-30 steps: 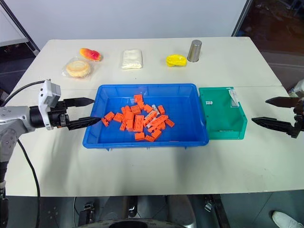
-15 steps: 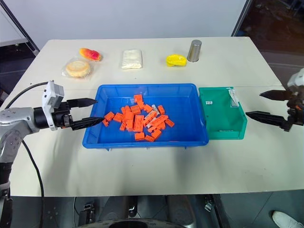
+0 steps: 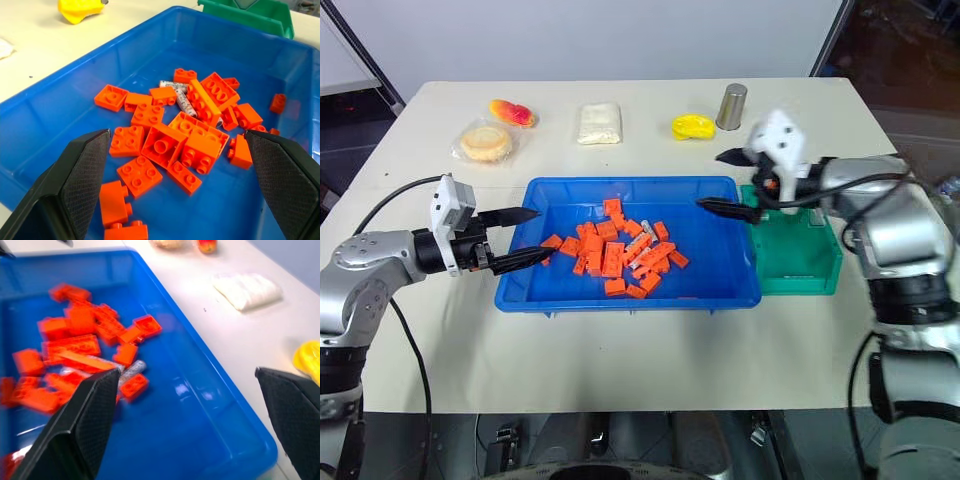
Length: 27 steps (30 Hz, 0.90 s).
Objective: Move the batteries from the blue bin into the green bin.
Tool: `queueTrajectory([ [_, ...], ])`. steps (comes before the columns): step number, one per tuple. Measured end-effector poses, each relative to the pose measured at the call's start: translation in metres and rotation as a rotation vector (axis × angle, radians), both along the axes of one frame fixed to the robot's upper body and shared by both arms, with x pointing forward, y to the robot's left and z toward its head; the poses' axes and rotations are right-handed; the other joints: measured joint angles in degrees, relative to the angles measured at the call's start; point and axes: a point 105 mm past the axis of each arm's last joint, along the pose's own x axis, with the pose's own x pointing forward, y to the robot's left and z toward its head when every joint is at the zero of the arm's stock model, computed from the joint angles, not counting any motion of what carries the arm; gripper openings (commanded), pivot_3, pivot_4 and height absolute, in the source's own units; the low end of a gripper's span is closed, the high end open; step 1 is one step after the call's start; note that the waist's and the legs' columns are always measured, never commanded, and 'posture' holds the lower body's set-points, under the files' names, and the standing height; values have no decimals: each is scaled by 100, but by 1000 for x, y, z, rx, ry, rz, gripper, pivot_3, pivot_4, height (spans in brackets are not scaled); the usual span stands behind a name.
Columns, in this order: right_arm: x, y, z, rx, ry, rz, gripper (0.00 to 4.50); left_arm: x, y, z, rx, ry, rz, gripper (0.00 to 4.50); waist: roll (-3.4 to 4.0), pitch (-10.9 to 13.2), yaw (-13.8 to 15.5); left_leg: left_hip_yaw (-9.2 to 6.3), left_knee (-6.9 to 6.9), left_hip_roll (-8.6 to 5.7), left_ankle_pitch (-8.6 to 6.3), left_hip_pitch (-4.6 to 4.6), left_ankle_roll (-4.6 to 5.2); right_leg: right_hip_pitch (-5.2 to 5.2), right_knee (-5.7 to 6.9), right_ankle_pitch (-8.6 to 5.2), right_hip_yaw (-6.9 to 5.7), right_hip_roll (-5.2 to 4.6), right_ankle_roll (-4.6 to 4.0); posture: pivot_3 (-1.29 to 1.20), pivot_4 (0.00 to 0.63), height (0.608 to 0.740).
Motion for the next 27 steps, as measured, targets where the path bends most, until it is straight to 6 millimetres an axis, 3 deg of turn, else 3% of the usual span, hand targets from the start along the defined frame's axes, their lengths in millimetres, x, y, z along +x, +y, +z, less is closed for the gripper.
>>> queueTrajectory([
  [4, 7, 30, -27, -1, 62, 9, 4448, 0, -4, 3, -12, -37, 26, 4500, 0, 0, -1, -3, -1, 0, 0, -2, 0, -4, 6, 0, -1, 0, 0, 0, 150, 740],
  [6, 4, 38, -32, -16, 68, 44, 4448, -2, -7, 3, -19, -45, 29, 4500, 0, 0, 8, -3, -1, 0, 0, -3, 0, -5, 7, 0, -1, -2, 0, 0, 150, 740],
  [15, -20, 71, -37, -62, 71, 250, 4448, -4, -6, 0, -25, -44, 61, 4500, 0, 0, -11, -5, 1, 0, 0, -1, 0, -2, 9, 1, -5, 0, 0, 0, 150, 740],
  [22, -1, 102, -23, 53, 87, 185, 4448, -1, -9, 2, -42, -55, 63, 4500, 0, 0, -13, -7, 1, 0, 0, 0, 0, -5, 15, 1, -5, 0, -1, 0, 150, 740],
  [27, -1, 110, -29, 72, 150, 162, 4448, 0, -10, 2, -47, -58, 69, 4500, -1, 0, 12, -9, 1, -3, 0, -3, 0, -4, 12, 1, -8, -4, -1, 0, 150, 740],
])
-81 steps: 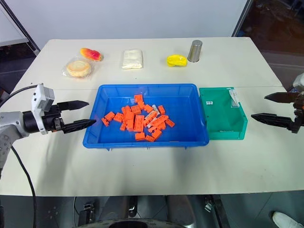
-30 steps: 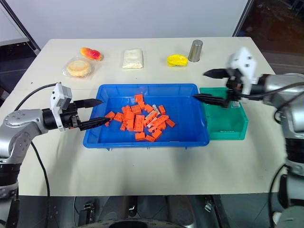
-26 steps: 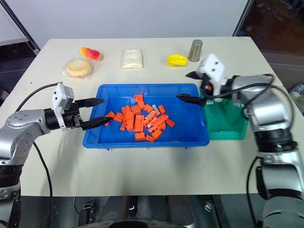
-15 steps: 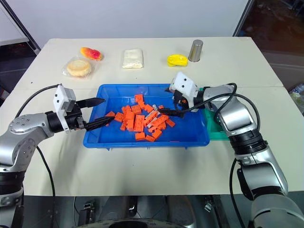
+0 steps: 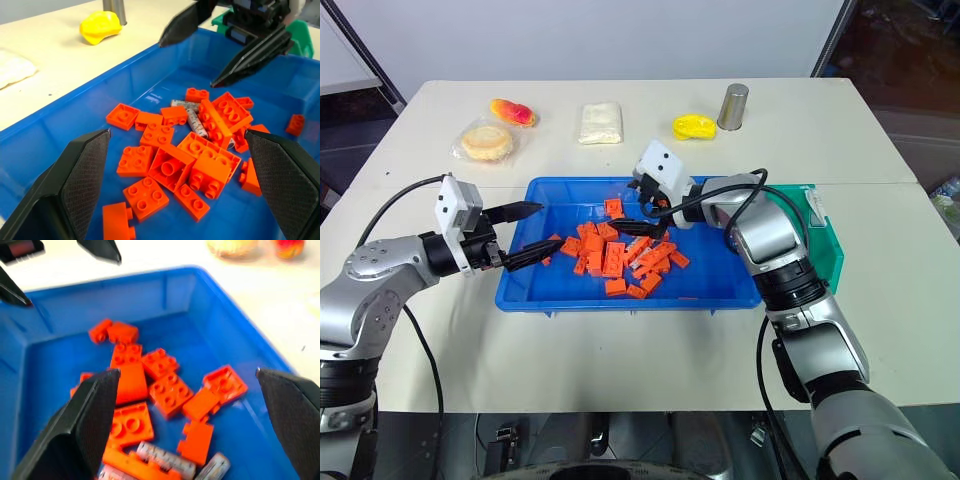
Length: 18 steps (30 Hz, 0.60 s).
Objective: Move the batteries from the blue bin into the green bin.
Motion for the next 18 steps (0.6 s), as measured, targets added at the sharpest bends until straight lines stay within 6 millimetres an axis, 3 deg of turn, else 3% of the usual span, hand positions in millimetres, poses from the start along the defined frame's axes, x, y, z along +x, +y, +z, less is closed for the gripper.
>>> queueTrajectory([
  [5, -9, 3, -4, -10, 18, 13, 4448, 1, -2, 1, -3, -7, -6, 4500, 0, 0, -18, -2, -2, 1, 0, 0, 0, -2, 1, 0, -1, 3, 0, 0, 150, 740],
  [11, -29, -26, -30, -208, -25, 109, 4448, 1, -2, 1, -4, -6, -5, 4500, 0, 0, -11, -1, 0, -1, 0, 0, 0, 4, -8, 0, -3, 0, 0, 0, 150, 740],
  [18, -33, -23, -37, -300, -142, 218, 4448, 2, -3, 3, -7, -13, -5, 4500, -1, 1, -29, -2, -4, 5, 0, 3, 0, 1, -5, -1, -2, 9, -1, 0, 150, 740],
])
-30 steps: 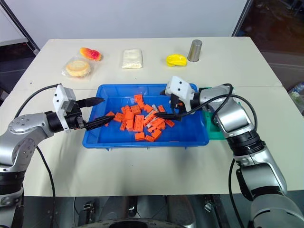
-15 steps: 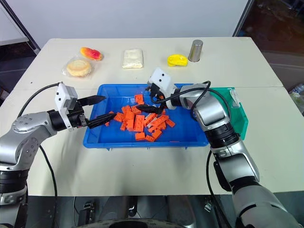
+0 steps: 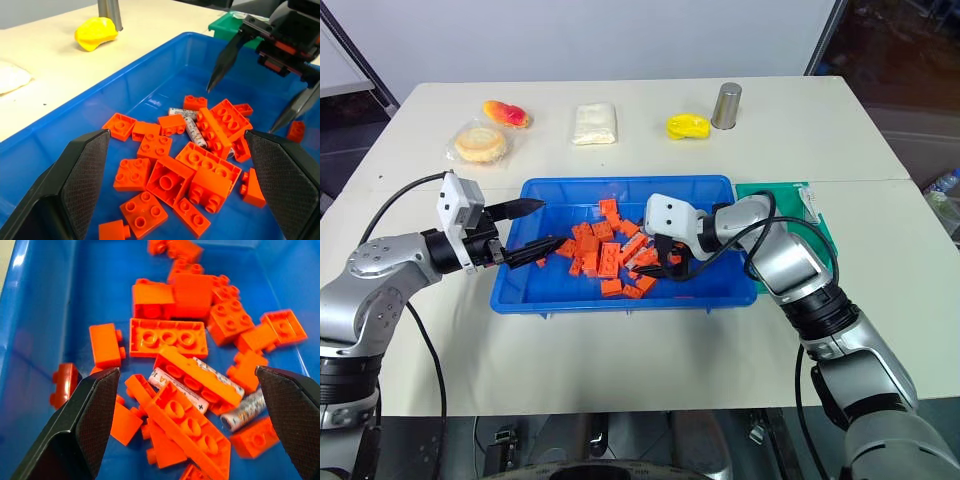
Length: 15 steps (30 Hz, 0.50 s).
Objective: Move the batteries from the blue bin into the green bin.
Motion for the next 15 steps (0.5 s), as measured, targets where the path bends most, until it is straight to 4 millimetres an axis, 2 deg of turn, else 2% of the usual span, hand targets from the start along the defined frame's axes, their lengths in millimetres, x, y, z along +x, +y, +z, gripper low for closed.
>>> queueTrajectory([
  [11, 14, 7, -17, 28, 27, -31, 4448, 1, 0, -4, -14, 10, 19, 4500, -1, 1, 9, -1, 3, -2, 0, 0, 0, 2, 0, 0, 0, -3, 0, 0, 150, 740],
  [14, 18, 3, -21, 21, 32, -49, 4448, 1, 0, -3, -17, 8, 23, 4500, -1, 1, 12, -1, 2, -2, 0, 0, 0, 2, 0, 0, -1, -4, 0, 0, 150, 740],
  [15, 19, 2, -21, 19, 26, -48, 4221, 1, 0, -3, -17, 5, 27, 4500, -1, 1, 12, -1, 2, -2, 0, 0, 0, 3, 0, 0, 0, -4, 0, 0, 150, 740],
])
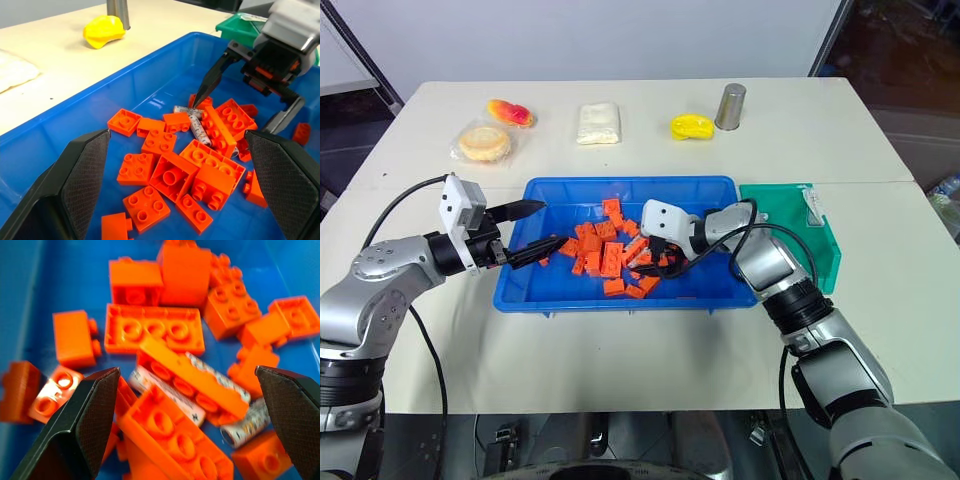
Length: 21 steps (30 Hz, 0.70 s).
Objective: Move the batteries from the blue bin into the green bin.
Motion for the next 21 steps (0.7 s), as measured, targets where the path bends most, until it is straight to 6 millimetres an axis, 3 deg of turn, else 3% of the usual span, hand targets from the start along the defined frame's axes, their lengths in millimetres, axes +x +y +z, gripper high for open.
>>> queueTrajectory([
  [2, 2, 0, 1, -7, -15, 1, 3634, 0, 0, 1, -1, -3, 6, 4500, 0, 0, -3, 0, 0, 0, 0, 0, 0, 0, 0, 0, 0, 0, 0, 0, 150, 740],
  [9, 5, 8, 1, 0, -27, 9, 65, 0, 0, 0, -7, -3, 10, 4500, 0, 0, -9, -1, 0, 0, 0, 0, 0, -1, 1, 0, 0, 1, 0, 0, 150, 740],
  [21, 3, 10, 7, 6, -20, 15, 65, -1, 1, -3, -7, 5, 19, 4500, 0, 0, -4, -1, 0, 0, 0, 0, 0, -1, 1, 0, 0, 0, 0, 0, 150, 740],
])
